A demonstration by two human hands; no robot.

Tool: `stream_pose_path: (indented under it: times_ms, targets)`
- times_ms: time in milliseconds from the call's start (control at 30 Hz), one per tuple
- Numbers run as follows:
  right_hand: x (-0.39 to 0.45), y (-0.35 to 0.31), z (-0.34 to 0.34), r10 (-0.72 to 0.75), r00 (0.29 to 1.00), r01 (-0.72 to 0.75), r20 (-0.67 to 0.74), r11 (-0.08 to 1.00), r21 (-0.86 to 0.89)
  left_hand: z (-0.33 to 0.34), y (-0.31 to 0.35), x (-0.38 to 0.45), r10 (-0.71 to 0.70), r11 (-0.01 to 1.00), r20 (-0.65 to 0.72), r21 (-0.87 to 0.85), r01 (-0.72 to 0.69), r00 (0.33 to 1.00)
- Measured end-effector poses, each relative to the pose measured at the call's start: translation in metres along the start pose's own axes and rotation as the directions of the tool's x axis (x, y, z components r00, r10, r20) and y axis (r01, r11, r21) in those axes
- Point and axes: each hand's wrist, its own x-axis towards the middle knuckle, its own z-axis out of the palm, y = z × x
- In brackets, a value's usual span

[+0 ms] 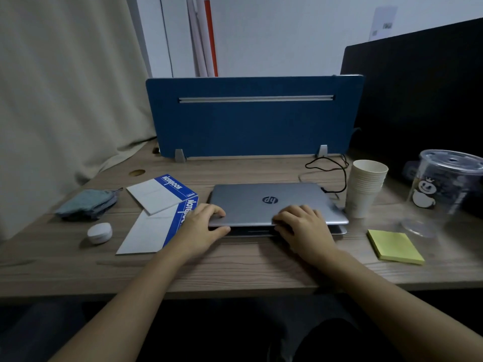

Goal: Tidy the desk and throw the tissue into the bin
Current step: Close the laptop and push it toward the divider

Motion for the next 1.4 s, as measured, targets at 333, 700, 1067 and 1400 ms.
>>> stream_pose_path:
  times_ms: [333,700,1067,1400]
  targets:
    - [-0.004,0.013,-0.001,0.024,0.996,-0.027,0.084,0.999,0.035,0.008,0.002,0.000,-0.026,0.998,0.049,0.052,0.023,0.998]
    - [-0.003,0.049,-0.019,0.056,0.974,-0.028,0.218,0.991,-0.129,0.008,0.001,0.001,0.027,0.997,0.007,0.071,-0.027,1.000]
    - [0.030,0.059,0.008,0.082,0.987,-0.050,0.140,0.975,-0.218,0.015,-0.013,0.038,0.008,0.997,-0.023,0.075,-0.006,1.000]
    - [0.090,0.076,0.040,0.107,0.984,-0.071,0.145,0.970,-0.231,0.015,-0.031,0.104,-0.016,0.997,-0.006,0.073,0.017,1.000]
